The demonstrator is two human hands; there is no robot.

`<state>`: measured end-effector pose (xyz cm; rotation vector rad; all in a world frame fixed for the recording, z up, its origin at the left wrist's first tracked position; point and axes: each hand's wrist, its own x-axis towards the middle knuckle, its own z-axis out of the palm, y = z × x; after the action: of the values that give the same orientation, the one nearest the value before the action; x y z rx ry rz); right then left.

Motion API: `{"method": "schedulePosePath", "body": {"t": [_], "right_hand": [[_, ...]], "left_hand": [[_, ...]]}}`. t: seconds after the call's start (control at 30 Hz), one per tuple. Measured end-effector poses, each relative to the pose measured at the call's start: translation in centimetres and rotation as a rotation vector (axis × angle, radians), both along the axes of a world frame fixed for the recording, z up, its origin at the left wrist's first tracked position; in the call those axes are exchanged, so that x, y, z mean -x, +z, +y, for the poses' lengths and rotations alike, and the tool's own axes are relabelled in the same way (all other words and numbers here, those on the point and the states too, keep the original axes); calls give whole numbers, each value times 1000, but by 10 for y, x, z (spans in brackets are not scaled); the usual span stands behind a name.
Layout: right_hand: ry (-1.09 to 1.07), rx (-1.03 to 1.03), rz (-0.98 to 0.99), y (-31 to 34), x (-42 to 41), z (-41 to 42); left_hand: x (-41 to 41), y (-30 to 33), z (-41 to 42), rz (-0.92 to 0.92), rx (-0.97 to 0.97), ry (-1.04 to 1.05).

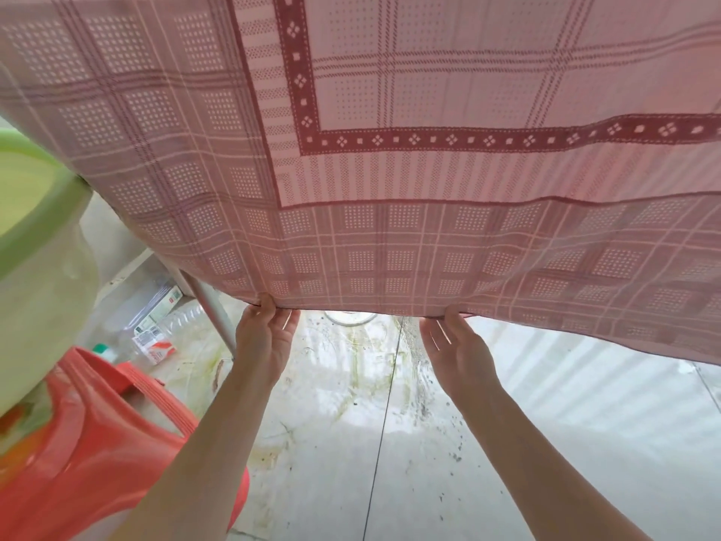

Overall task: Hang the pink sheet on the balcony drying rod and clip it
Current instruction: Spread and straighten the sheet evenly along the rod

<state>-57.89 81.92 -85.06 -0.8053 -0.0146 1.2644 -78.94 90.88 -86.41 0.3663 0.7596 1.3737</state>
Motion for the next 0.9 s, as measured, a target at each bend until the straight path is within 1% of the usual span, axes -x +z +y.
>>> {"method": "schedulePosePath", "body": {"t": [0.1, 0.2, 0.37, 0.47, 0.53, 0.63, 0.7, 0.73, 0.8, 0.83, 0.9], "right_hand": [[-2, 9, -2, 3, 0, -3], [-11, 26, 36, 5, -3, -8], [-46, 22, 101, 11, -15, -20], [-31, 77, 112, 16, -13, -36], [-4, 151, 104, 20, -12, -52], [66, 299, 91, 35, -15, -86], [121, 421, 37, 55, -19, -113], [162, 497, -39, 67, -20, -126], [264, 659, -312, 97, -23, -151], [313, 718, -456, 115, -25, -164], [398, 777, -677, 156, -30, -188]], "left_hand": [[-4, 5, -4, -33, 73, 31], [-6, 6, -15, -58, 86, 10], [-16, 13, -38, 20, 77, -109], [-26, 18, -54, 63, 74, -185], [-26, 20, -69, 128, 135, -178], [-16, 30, -101, 191, 339, -102], [-10, 45, -127, 299, 473, -132], [-9, 56, -141, 385, 515, -193], [-13, 88, -168, 611, 549, -334], [-17, 107, -182, 762, 506, -404], [-26, 147, -205, 1111, 315, -540]]}}
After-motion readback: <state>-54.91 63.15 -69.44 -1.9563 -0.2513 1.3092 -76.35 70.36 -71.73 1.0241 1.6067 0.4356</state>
